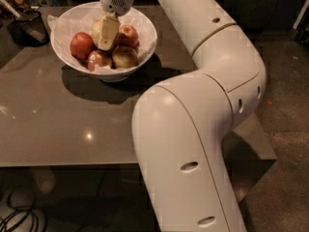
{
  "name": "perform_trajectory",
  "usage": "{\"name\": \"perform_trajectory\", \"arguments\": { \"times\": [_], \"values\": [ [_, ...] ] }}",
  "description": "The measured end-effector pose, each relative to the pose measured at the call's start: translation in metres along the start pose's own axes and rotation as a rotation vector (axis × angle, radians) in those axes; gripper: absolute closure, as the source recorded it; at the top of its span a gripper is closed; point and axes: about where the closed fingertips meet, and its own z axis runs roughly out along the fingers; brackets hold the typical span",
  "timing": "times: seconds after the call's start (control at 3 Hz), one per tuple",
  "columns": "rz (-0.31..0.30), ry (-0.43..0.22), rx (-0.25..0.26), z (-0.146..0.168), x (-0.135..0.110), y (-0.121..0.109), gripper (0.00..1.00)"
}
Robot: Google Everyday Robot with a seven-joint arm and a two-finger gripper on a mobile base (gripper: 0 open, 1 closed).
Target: Pick apple from white bowl
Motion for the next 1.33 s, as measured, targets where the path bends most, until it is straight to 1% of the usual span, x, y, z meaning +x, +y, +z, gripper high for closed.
{"name": "perform_trajectory", "arguments": {
  "times": [0.33, 0.67, 1.0, 1.33],
  "values": [
    [-0.004, -0.01, 0.025, -0.022, -0.007, 0.003, 1.0],
    [-0.03, -0.038, 0.032, -0.046, -0.018, 0.012, 1.0],
    [-0.1, -0.086, 0.058, -0.103, -0.046, 0.049, 1.0],
    [-0.102, -0.096, 0.073, -0.103, -0.05, 0.046, 1.0]
  ]
}}
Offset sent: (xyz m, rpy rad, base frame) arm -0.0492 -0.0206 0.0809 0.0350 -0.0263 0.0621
